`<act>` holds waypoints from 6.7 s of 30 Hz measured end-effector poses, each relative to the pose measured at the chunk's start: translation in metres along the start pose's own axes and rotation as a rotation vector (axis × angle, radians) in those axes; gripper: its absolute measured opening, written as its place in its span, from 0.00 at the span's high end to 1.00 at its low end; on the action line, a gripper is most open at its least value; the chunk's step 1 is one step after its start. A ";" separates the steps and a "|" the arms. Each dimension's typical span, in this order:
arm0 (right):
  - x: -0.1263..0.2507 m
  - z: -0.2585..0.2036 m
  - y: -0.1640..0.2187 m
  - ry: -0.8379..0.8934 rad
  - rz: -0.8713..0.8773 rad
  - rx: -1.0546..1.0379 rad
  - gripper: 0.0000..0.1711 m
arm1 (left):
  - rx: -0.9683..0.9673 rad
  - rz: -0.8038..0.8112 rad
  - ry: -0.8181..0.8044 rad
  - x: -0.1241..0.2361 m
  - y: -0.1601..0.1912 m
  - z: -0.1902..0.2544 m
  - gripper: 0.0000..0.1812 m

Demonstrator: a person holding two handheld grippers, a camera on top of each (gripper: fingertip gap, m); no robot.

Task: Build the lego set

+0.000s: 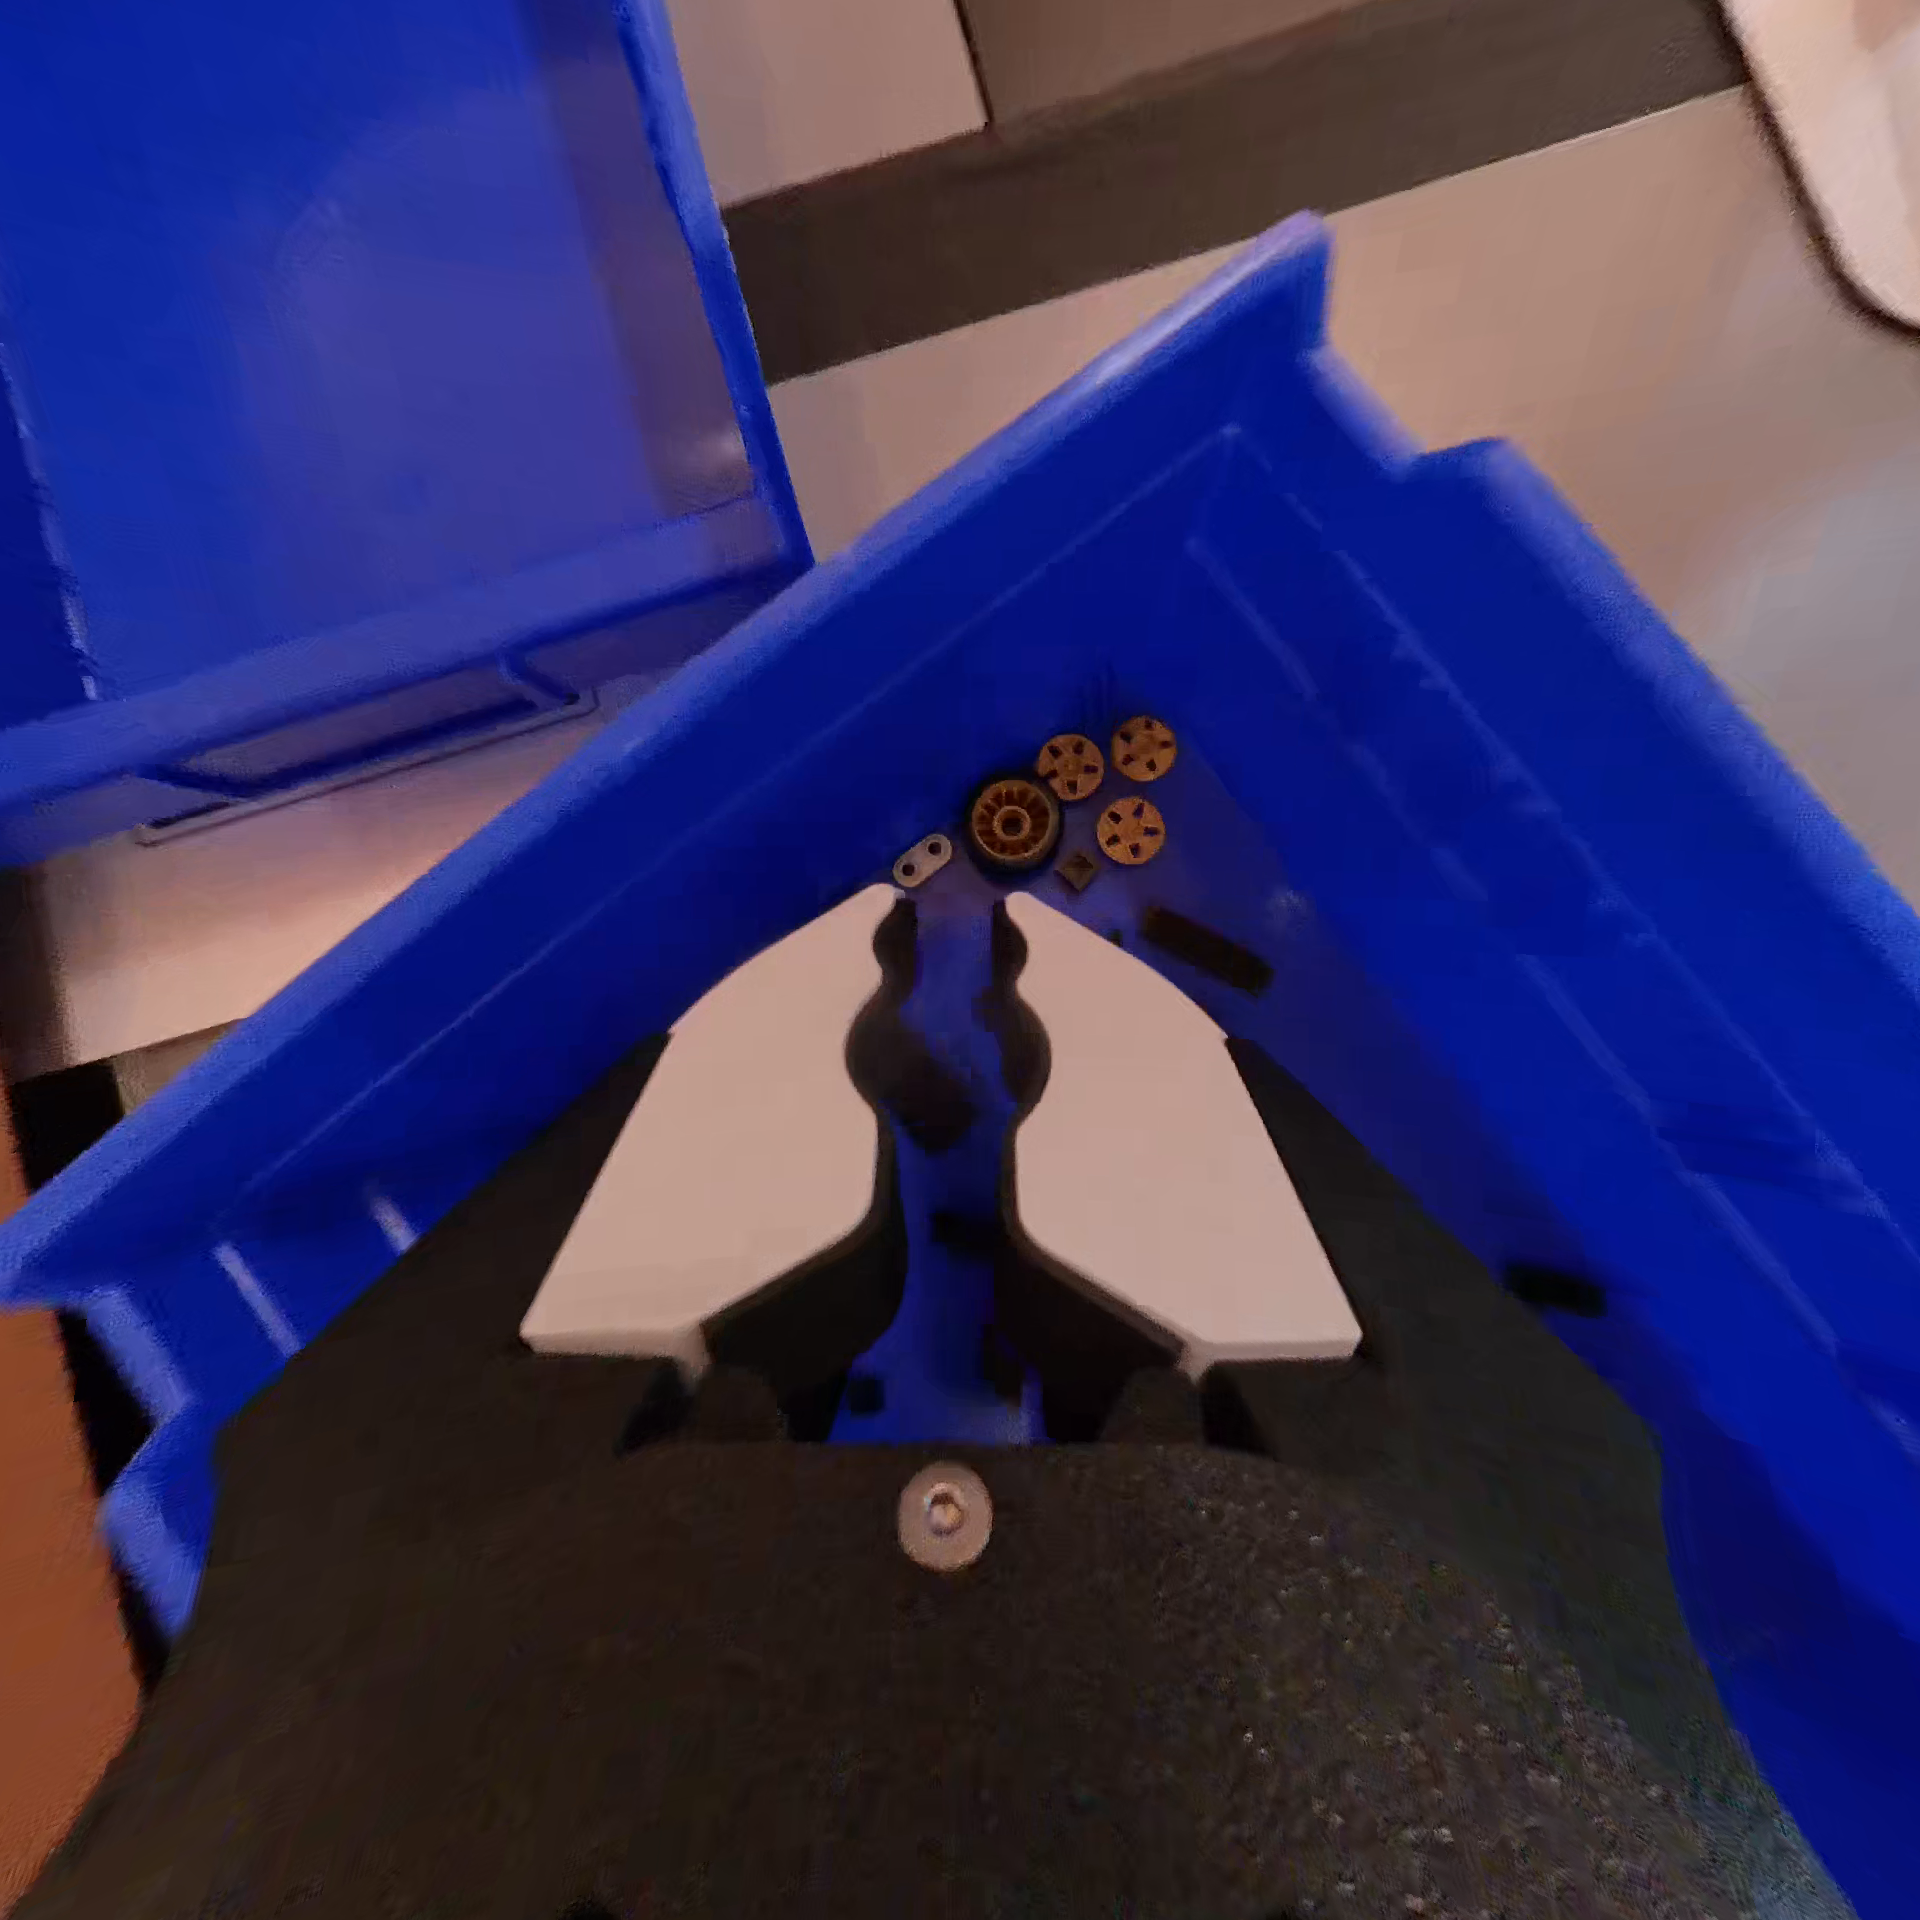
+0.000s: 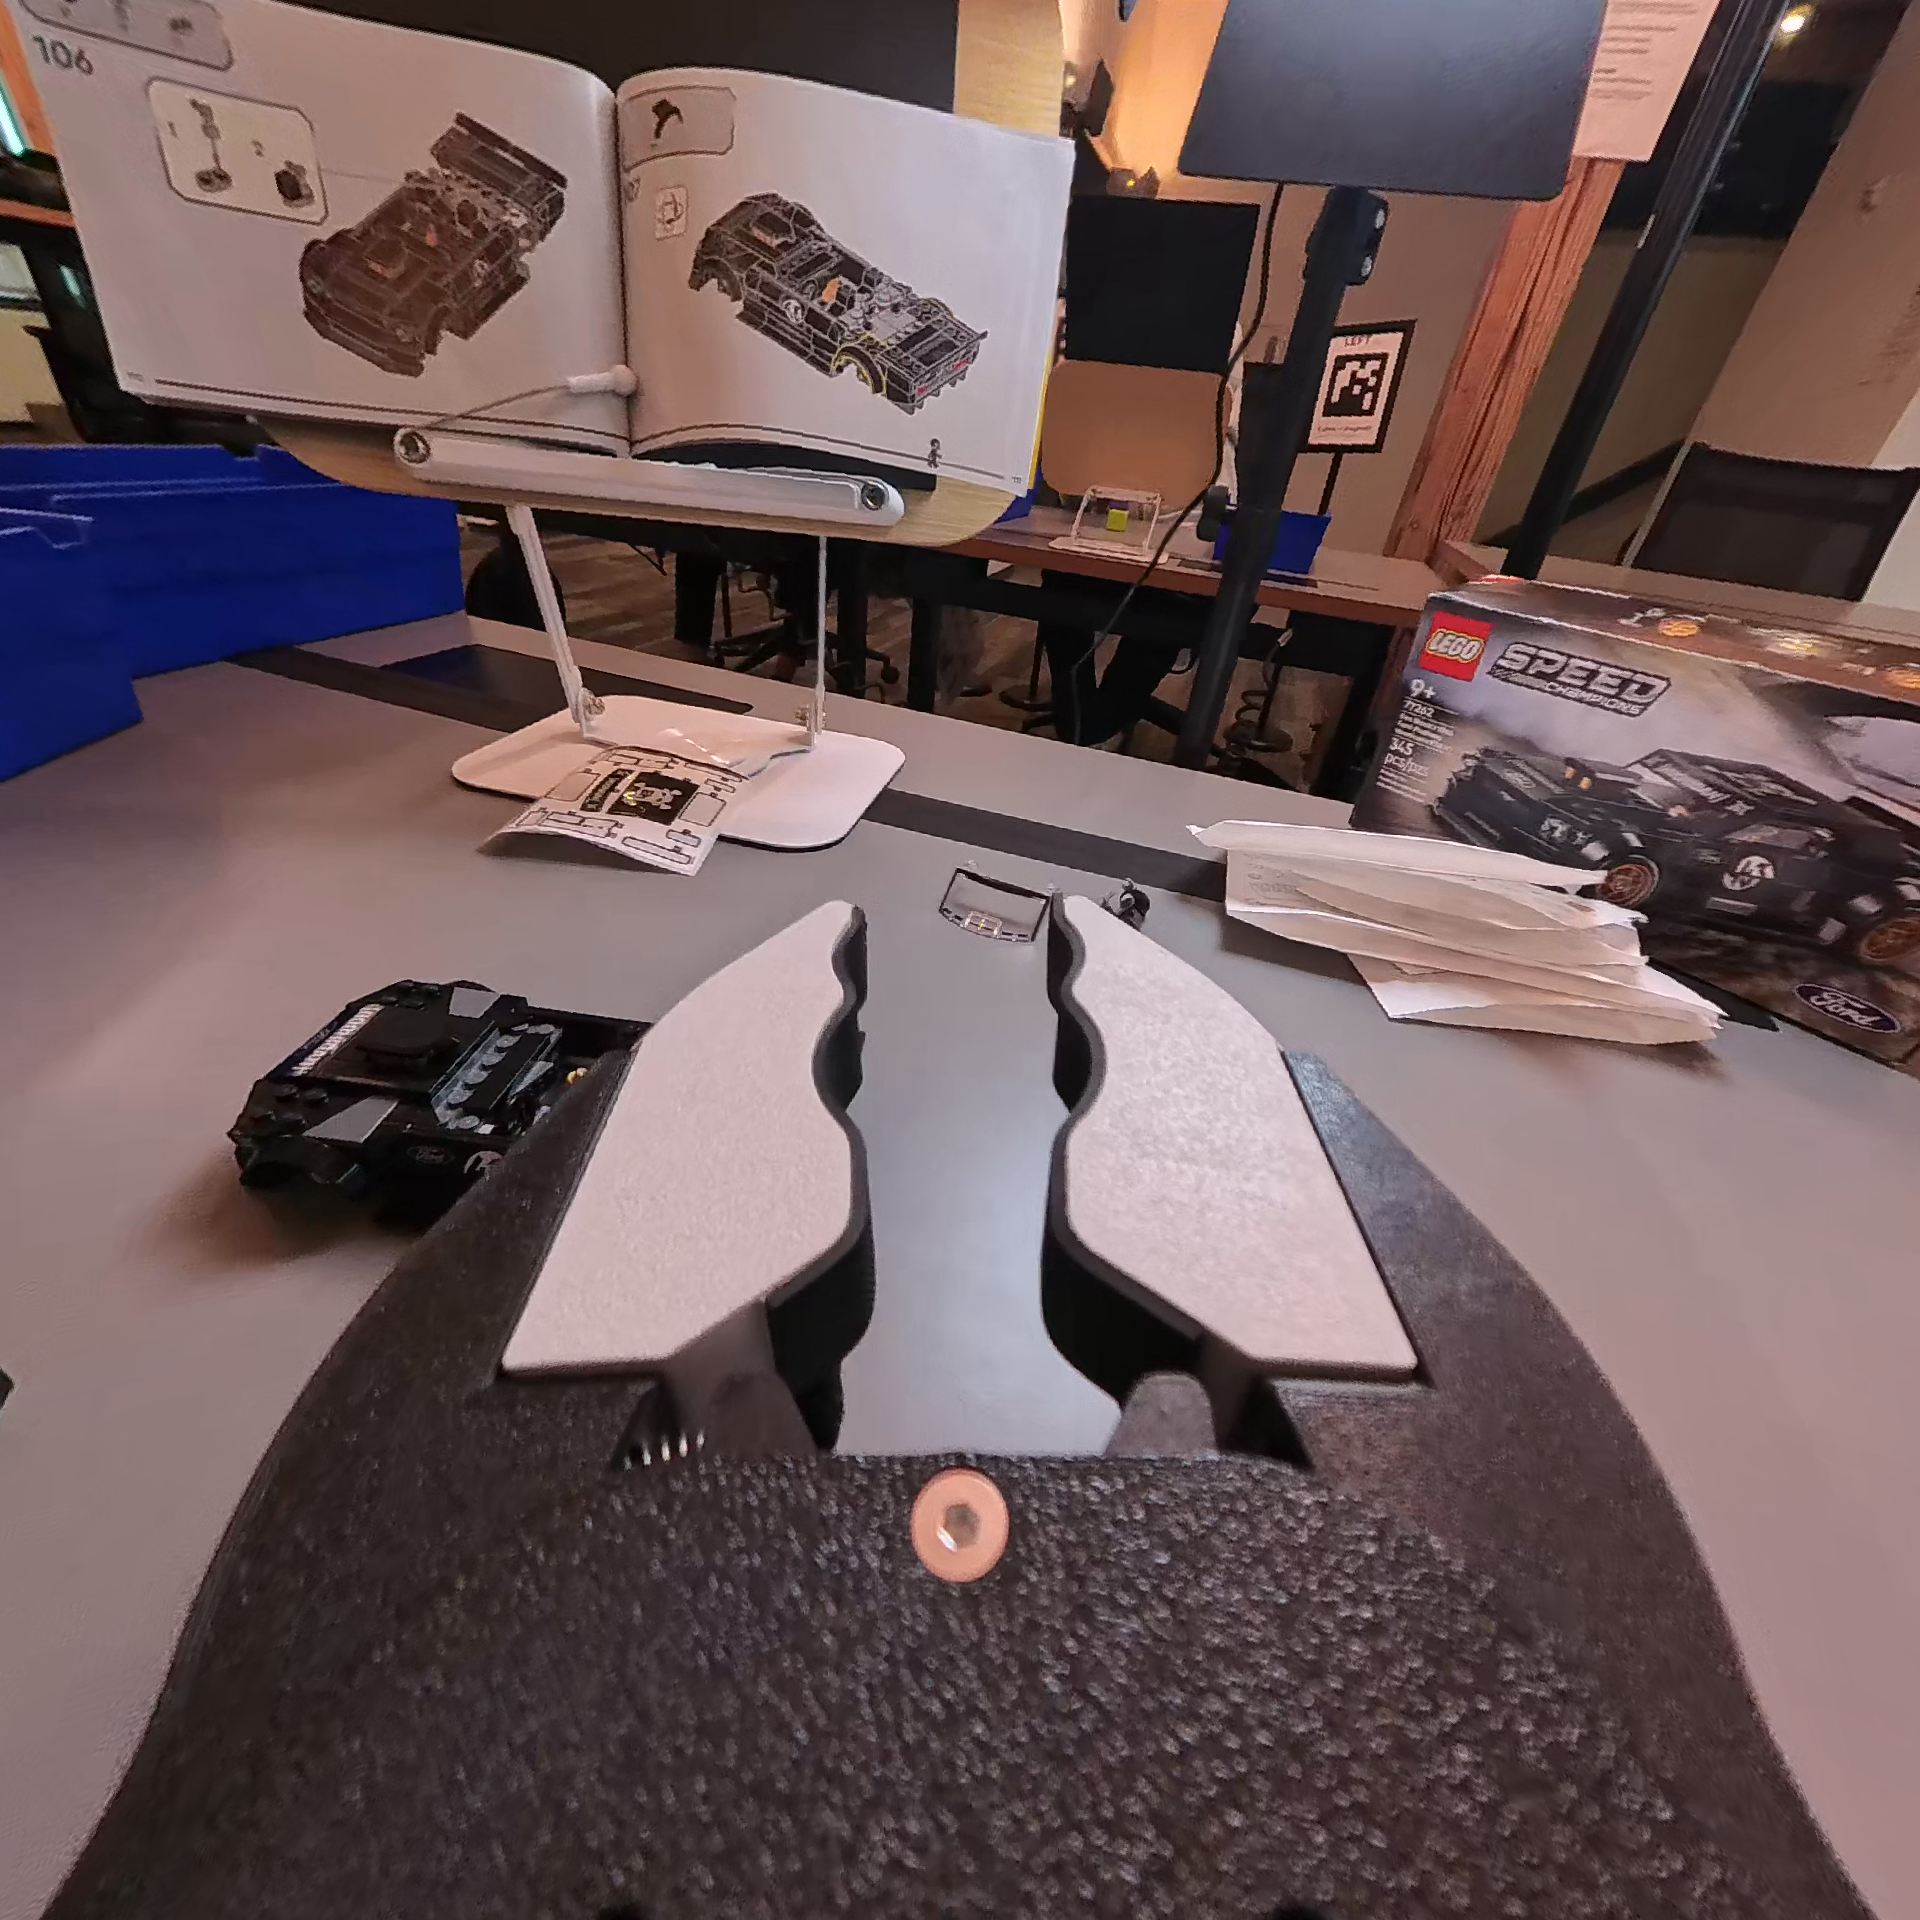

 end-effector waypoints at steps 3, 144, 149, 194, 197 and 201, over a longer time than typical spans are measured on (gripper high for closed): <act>-0.001 -0.002 0.001 0.005 -0.015 0.028 0.81 | 0.030 -0.052 -0.021 -0.025 0.005 -0.002 0.89; 0.029 -0.062 0.002 -0.381 -0.043 0.022 0.81 | -0.990 0.121 0.734 0.134 0.077 0.463 0.82; 0.020 -0.088 0.022 -0.515 -0.201 0.099 0.81 | -0.894 0.150 0.828 0.142 0.078 0.444 0.81; -0.015 -0.133 0.071 -0.926 -0.529 0.306 0.88 | -0.711 0.248 0.790 0.118 0.069 0.446 0.92; -0.014 -0.134 0.070 -0.925 -0.525 0.302 0.88 | -0.758 0.245 0.802 0.120 0.073 0.444 0.95; -0.013 -0.136 0.069 -0.935 -0.525 0.308 0.88 | -0.789 0.228 0.862 0.124 0.080 0.439 0.95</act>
Point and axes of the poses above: each gripper's, where its closed fingertips meet, x back along the fingers, y out of its underside, z = x × y across the jaws, the point moved 3 cm from there along x, back along the fingers, and after that the axes turned 13 degrees about -y, right-handed, at the moved point
